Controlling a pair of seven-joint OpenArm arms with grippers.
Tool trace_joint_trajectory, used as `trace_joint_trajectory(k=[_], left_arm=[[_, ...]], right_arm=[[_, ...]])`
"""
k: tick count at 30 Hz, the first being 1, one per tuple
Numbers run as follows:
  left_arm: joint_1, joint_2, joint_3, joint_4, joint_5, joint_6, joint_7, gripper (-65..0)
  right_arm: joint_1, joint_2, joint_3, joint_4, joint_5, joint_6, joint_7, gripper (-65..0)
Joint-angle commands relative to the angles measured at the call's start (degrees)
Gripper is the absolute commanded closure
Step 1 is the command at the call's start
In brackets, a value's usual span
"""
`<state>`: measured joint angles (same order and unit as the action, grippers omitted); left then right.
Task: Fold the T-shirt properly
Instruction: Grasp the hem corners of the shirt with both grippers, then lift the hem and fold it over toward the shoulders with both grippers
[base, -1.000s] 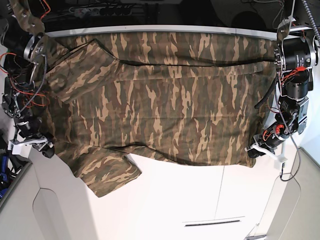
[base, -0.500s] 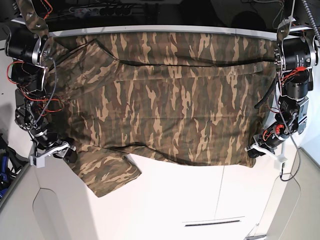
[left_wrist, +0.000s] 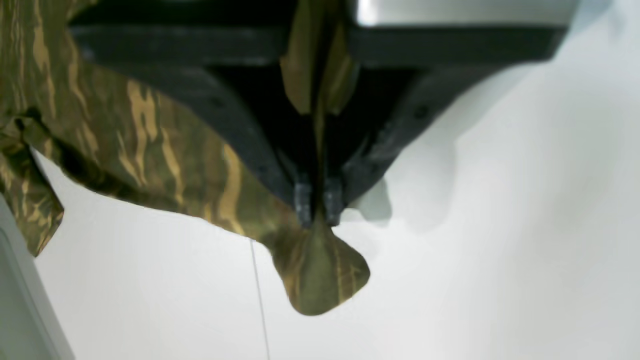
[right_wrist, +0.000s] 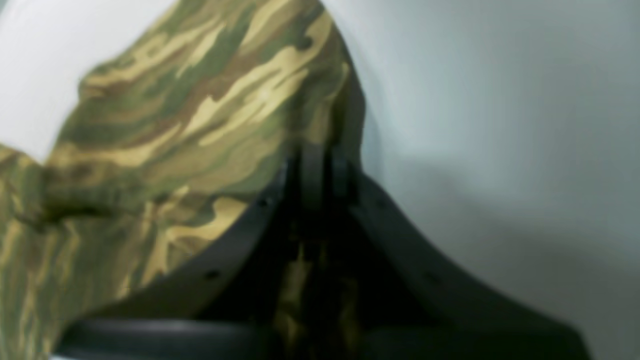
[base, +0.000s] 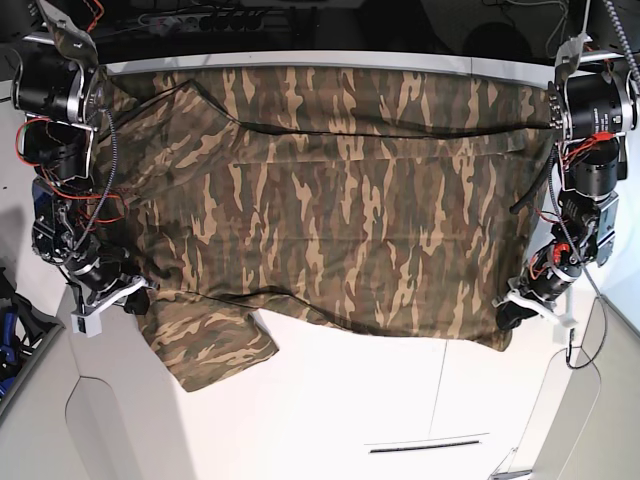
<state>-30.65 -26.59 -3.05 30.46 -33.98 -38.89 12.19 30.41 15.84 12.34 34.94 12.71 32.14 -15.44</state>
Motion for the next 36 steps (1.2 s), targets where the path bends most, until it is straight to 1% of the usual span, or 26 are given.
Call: trace_joint_trajectory(k=[1, 3, 6, 8, 10, 14, 16, 19, 22, 24, 29, 32, 36], left_arm=[[-1.9, -1.6, -0.2, 0.7, -0.9, -1.1, -1.4, 0.0], [-1.9, -2.4, -0.2, 1.0, -0.9, -1.1, -0.9, 0.0], [-1.9, -3.8, -0.2, 1.0, -0.9, -1.1, 0.0, 0.0], [-1.9, -4.4, -0.2, 1.0, -0.9, -1.1, 1.6, 0.0], [-1.8, -4.9, -0.2, 1.0, -1.0, -1.1, 3.5, 0.0], [-1.7, -5.6, -0.2, 1.0, -3.8, -1.1, 6.4, 0.0], [-1.7, -6.1, -0.2, 1.3, -6.2, -1.1, 10.1, 0.0], [-1.6, -7.1, -0.2, 2.6, -10.4, -1.1, 18.5, 0.0], [-1.0, -8.6, -0.2, 6.3, -17.9, -1.1, 28.4, 0.0], [-0.1, -9.8, -0.2, 10.4, -22.4, -1.1, 33.2, 0.0], [2.8, -12.8, -0.2, 19.5, -29.3, -1.1, 41.9, 0.0], [4.6, -14.2, -0.2, 22.9, -32.6, -1.1, 46.0, 0.0], [6.9, -15.5, -0.2, 25.4, -33.6, -1.1, 47.5, 0.0]], right_arm=[[1.6, 0.6, 0.0, 2.0, 0.0, 0.2, 1.0, 0.0], [1.6, 0.7, 0.0, 3.8, -0.1, 0.3, 0.0, 0.0], [1.6, 0.7, 0.0, 6.3, -0.1, 0.3, -2.7, 0.0], [1.5, 0.7, 0.0, 7.8, -0.1, 0.3, -4.9, 0.0], [1.3, 0.8, 0.0, 9.5, -0.1, 1.3, -6.4, 0.0], [1.1, 1.7, 0.0, 11.3, 0.6, 1.3, -7.8, 0.0], [1.1, 2.7, 0.0, 11.8, 2.2, 1.4, -8.9, 0.0], [1.1, 4.2, 0.0, 12.5, 5.9, 1.4, -12.3, 0.0], [0.8, 5.7, 0.0, 13.2, 9.4, 2.1, -15.5, 0.0], [-0.3, 6.5, 0.0, 14.1, 11.3, 2.4, -16.1, 0.0], [-4.4, 8.2, 0.0, 18.3, 14.4, 2.4, -16.8, 0.0], [-7.5, 8.7, 0.0, 22.6, 16.0, 2.4, -17.8, 0.0], [-12.0, 9.3, 0.0, 28.5, 16.2, 2.3, -18.3, 0.0]])
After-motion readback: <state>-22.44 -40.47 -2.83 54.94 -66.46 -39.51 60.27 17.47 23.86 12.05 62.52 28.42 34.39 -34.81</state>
